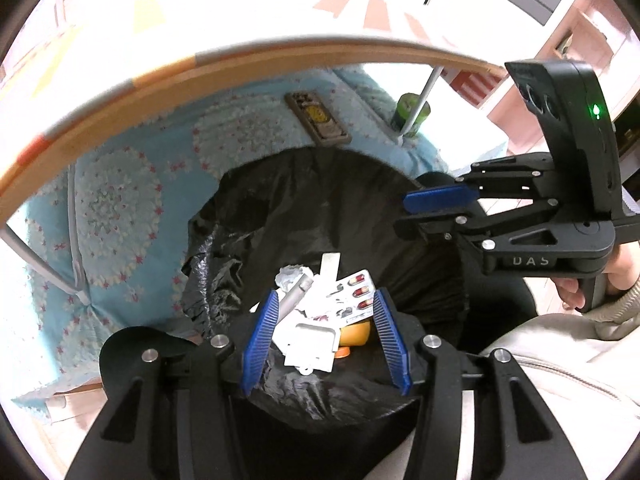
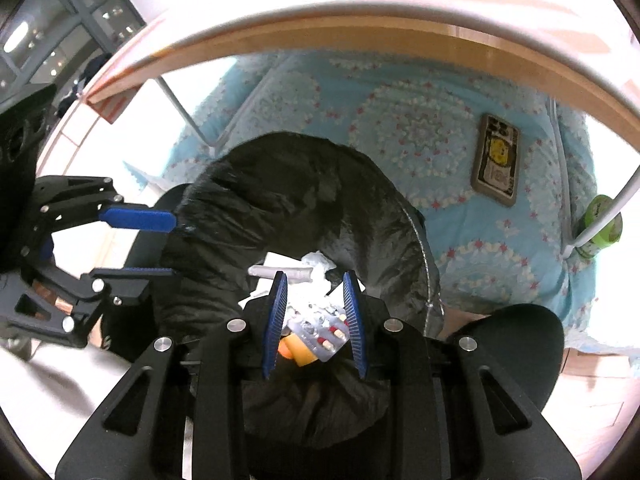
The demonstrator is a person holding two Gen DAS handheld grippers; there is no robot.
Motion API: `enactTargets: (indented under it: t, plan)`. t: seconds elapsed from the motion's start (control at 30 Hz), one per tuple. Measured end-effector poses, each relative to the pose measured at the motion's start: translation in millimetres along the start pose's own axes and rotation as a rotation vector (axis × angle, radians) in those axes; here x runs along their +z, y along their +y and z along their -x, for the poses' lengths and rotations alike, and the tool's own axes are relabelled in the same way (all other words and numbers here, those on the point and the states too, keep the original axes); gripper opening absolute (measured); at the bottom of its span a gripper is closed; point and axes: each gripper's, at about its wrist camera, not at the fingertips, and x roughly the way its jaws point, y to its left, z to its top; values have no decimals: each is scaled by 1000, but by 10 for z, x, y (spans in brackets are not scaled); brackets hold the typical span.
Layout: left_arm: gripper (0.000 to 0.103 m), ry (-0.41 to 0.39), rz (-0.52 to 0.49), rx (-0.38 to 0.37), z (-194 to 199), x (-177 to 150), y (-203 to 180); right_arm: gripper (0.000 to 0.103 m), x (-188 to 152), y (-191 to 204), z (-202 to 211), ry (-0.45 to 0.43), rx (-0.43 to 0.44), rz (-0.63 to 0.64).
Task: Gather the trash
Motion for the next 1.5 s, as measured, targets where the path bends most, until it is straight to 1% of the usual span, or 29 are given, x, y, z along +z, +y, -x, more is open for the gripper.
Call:
enactTargets:
  t: [0.03,0.07,0.13,0.17,0.23,0.27,0.3,0.33,0.4,0.43,0.47,0.53,0.6,0.7,0.77,0.8,0.9,1.5]
  plan:
    - [47,-13,-2,-5,65,-3,-20,40,-9,26,56,1,0,11]
    - [47,-24,-6,-9,119,-6,-39,43,-16,39,86,2,-1,18]
    - [47,-46,-8,-19,234,-15,-79,53,-43,100,203,-3,-1,42]
    - [47,-56,-8,-23,285,-18,-99,55,-58,127,255,-5,6,51]
    - [48,-78,-8,-37,397,-30,-155,62,-96,191,384,-8,11,73]
    - [58,-85,-8,-44,441,-37,-177,64,-106,209,424,-11,11,76]
    - [63,-93,-11,-49,486,-45,-201,68,-124,229,496,-17,13,77]
    - [66,-104,-15,-54,544,-56,-234,70,-135,247,550,-20,17,78]
    - [66,-109,-19,-54,623,-77,-287,75,-158,290,674,-26,28,88]
    - [70,-109,-21,-50,650,-81,-310,77,-171,303,727,-30,28,91]
    - [76,-112,-23,-44,683,-91,-337,78,-185,318,789,-32,29,93]
    - [82,-115,-25,-39,731,-114,-381,81,-205,342,855,-28,33,95]
    - [83,-118,-23,-39,780,-126,-417,84,-229,360,917,-26,37,101]
    - [84,-118,-17,-41,819,-136,-420,85,-259,392,964,-14,49,111]
    - [87,-119,-7,-40,840,-142,-417,87,-271,413,973,-6,53,116]
    - [88,-122,-6,-38,849,-143,-417,89,-275,419,976,-6,55,116]
    - [88,-126,-13,-25,857,-138,-426,89,-277,407,958,1,57,109]
    - [88,-125,-18,-25,859,-150,-447,89,-285,457,1002,-5,57,123]
